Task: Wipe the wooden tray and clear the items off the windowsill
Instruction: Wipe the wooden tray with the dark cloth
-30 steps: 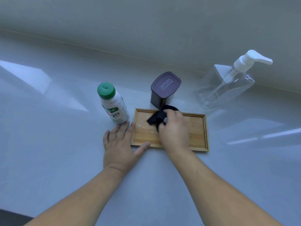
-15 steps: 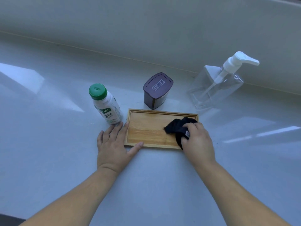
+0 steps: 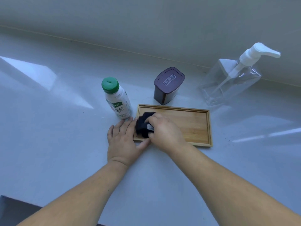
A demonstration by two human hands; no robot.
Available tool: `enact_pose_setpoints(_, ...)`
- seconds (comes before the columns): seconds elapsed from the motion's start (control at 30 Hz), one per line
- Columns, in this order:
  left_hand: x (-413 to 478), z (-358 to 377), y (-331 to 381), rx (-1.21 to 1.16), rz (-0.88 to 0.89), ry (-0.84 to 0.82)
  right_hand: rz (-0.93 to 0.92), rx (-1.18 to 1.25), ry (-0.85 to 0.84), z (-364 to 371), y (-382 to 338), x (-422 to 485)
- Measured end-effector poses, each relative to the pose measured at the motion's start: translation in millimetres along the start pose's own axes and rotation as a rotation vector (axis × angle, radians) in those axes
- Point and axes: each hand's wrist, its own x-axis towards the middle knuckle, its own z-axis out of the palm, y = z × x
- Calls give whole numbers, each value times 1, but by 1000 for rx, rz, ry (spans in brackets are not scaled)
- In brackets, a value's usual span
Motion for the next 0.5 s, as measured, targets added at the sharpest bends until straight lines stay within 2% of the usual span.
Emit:
enact_pose_setpoints(0.1, -1, -3, 2, 12, 6, 1, 54, -71, 3, -16, 38, -31)
enact_pose_setpoints(0.23, -2, -5, 5, 15, 5, 10, 312, -169, 128, -43, 89, -55)
enact_pose_setpoints(0.3, -3, -5, 5, 10, 9, 9, 378, -160, 144, -51, 92, -55)
enact_pose_setpoints(0.4, -4, -6, 5, 30, 18, -11, 400, -8, 170, -57, 70, -62)
enact_pose_setpoints(0.5, -4, -10, 5, 53, 28, -57, 287, 71, 216, -60, 39, -97)
